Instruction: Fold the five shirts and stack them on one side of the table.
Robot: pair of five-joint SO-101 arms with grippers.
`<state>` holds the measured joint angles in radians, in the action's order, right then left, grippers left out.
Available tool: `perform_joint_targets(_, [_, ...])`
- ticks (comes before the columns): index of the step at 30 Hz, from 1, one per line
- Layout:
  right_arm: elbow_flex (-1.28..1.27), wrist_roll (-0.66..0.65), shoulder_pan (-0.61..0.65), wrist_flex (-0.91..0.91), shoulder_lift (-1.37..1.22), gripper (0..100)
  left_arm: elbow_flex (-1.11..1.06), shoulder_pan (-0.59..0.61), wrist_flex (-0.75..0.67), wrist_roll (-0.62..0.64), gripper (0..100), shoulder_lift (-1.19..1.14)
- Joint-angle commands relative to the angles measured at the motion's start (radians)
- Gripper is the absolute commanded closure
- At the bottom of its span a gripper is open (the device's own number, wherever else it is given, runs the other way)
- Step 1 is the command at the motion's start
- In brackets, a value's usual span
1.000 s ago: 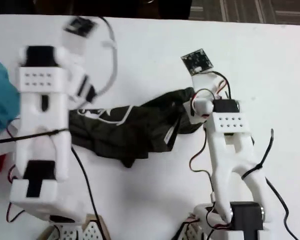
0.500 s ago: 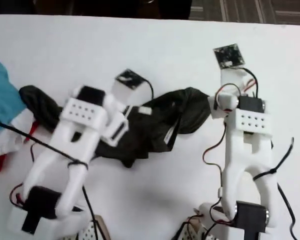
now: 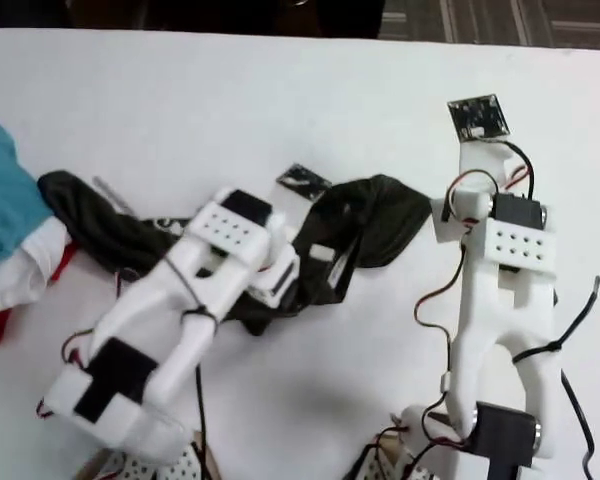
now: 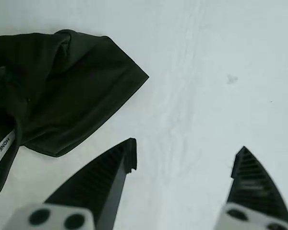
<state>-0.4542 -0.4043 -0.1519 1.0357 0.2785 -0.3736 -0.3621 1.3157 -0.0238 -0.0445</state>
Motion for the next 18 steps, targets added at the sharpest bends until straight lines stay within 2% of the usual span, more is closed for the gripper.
perform_joint_targets(1, [0.043,-0.005,-0.012,0.007,0.005,68.6,0.015,-0.025,-0.035,0.008,79,-0.018])
perform_joint_targets(5, [0.043,-0.005,-0.007,0.005,0.001,68.6,0.022,-0.081,-0.023,0.02,79,-0.011])
perform_joint_targets(10, [0.043,-0.005,-0.01,0.005,-0.001,68.6,0.094,-0.133,0.057,0.086,79,0.008])
perform_joint_targets(18, [0.041,-0.005,-0.01,0.005,-0.001,68.6,0.111,-0.13,-0.037,0.121,79,-0.106])
